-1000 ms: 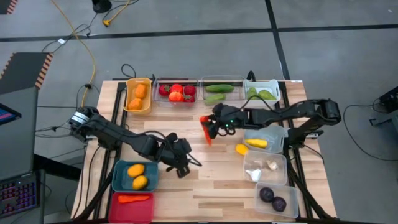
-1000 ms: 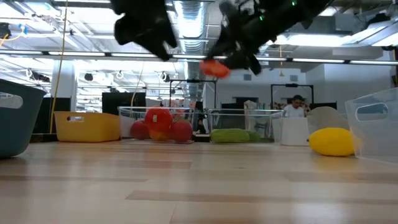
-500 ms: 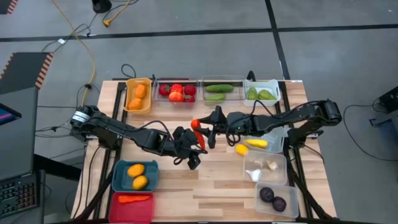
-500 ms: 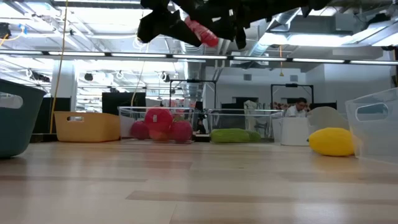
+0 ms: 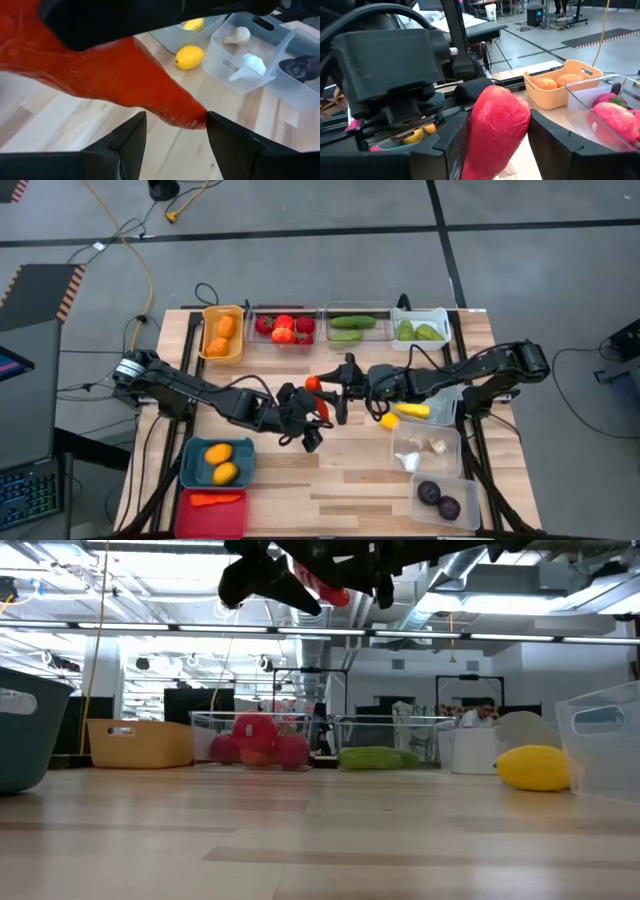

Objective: Sort produce into baskets
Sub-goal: Put the orange carrot into the red bin

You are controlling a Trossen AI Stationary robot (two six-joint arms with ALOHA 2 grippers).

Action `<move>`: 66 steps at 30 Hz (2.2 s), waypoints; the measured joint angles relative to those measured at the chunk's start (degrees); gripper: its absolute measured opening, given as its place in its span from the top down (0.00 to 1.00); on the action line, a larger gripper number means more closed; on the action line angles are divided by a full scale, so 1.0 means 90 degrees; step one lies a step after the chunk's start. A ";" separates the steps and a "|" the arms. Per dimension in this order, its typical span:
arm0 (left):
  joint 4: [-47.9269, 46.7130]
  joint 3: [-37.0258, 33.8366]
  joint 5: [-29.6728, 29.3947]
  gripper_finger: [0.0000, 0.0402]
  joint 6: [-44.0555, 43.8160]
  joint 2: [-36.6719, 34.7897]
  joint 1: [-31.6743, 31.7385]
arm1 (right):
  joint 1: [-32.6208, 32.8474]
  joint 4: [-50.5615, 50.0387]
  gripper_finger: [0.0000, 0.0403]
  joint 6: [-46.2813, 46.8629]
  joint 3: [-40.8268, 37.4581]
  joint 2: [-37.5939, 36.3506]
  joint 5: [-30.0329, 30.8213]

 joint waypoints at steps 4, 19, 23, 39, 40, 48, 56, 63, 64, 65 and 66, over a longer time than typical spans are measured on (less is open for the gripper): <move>0.0039 0.0000 -0.0447 0.52 0.0111 0.0000 -0.0017 | -0.0002 0.0120 0.47 -0.0022 0.0000 0.0000 0.0067; -0.0440 0.0000 -0.1347 0.52 -0.0255 0.0000 -0.0018 | -0.0002 0.0402 0.47 -0.0284 0.0000 -0.0002 0.0509; -0.0267 0.0000 -0.1732 0.52 -0.0167 0.0000 -0.0052 | -0.0002 0.0486 0.47 -0.0277 0.0000 -0.0002 0.0890; 0.0256 0.0000 -0.2924 0.52 0.0364 0.0000 -0.0078 | 0.0000 0.1158 0.47 -0.0218 0.0000 -0.0002 0.1637; 0.0262 0.0000 -0.2978 0.52 0.0378 0.0000 -0.0076 | 0.0000 0.1156 0.47 -0.0174 0.0000 -0.0002 0.1637; 0.0283 0.0000 -0.3145 0.52 0.0526 0.0000 -0.0071 | 0.0000 0.1161 0.48 -0.0095 0.0000 -0.0002 0.1642; 0.0658 0.0000 -0.3048 0.52 0.1362 0.0000 -0.0071 | 0.0012 0.1163 0.48 -0.0066 0.0000 -0.0002 0.1503; 0.0682 0.0000 -0.3041 0.56 0.1501 0.0000 -0.0074 | 0.0035 0.1162 0.48 -0.0066 0.0000 -0.0002 0.1316; 0.0682 0.0000 -0.3043 0.57 0.1500 0.0000 -0.0069 | 0.0035 0.1161 0.48 -0.0068 0.0000 -0.0002 0.1315; 0.0681 0.0000 -0.3043 0.60 0.1503 0.0000 -0.0066 | 0.0034 0.1161 0.48 -0.0068 0.0000 -0.0002 0.1316; 0.0680 0.0000 -0.3047 0.62 0.1503 0.0000 -0.0066 | 0.0034 0.1161 0.48 -0.0068 0.0000 -0.0002 0.1316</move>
